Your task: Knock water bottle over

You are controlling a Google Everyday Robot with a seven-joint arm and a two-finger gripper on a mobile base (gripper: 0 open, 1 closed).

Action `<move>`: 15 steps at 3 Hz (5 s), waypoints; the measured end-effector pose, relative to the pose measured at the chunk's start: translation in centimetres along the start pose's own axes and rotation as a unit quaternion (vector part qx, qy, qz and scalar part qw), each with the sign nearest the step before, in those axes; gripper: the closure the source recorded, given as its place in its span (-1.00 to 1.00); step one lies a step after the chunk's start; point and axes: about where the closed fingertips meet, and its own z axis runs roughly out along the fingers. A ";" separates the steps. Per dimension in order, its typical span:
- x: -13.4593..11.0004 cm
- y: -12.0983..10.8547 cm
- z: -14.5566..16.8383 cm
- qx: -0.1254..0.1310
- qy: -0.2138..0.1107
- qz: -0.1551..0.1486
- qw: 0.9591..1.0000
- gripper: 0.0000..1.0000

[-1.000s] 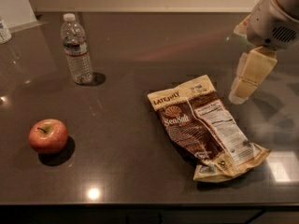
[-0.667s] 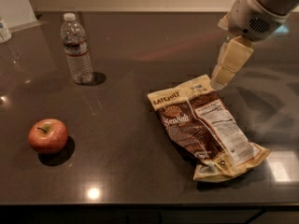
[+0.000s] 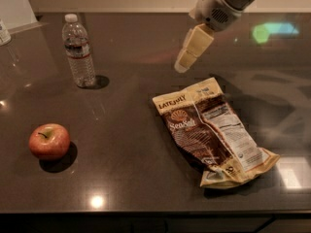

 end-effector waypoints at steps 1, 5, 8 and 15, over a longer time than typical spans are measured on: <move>-3.4 -0.4 2.5 -0.009 -0.040 -0.008 0.999 -1.00; -14.7 -0.9 10.6 -0.013 -0.162 0.007 0.987 -1.00; -19.6 1.6 14.9 -0.056 -0.225 0.011 0.973 -1.00; -21.0 0.3 10.8 -0.056 -0.142 0.031 0.988 1.00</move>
Offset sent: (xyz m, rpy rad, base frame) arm 0.0418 0.1252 0.0000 0.2276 -0.0328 0.0852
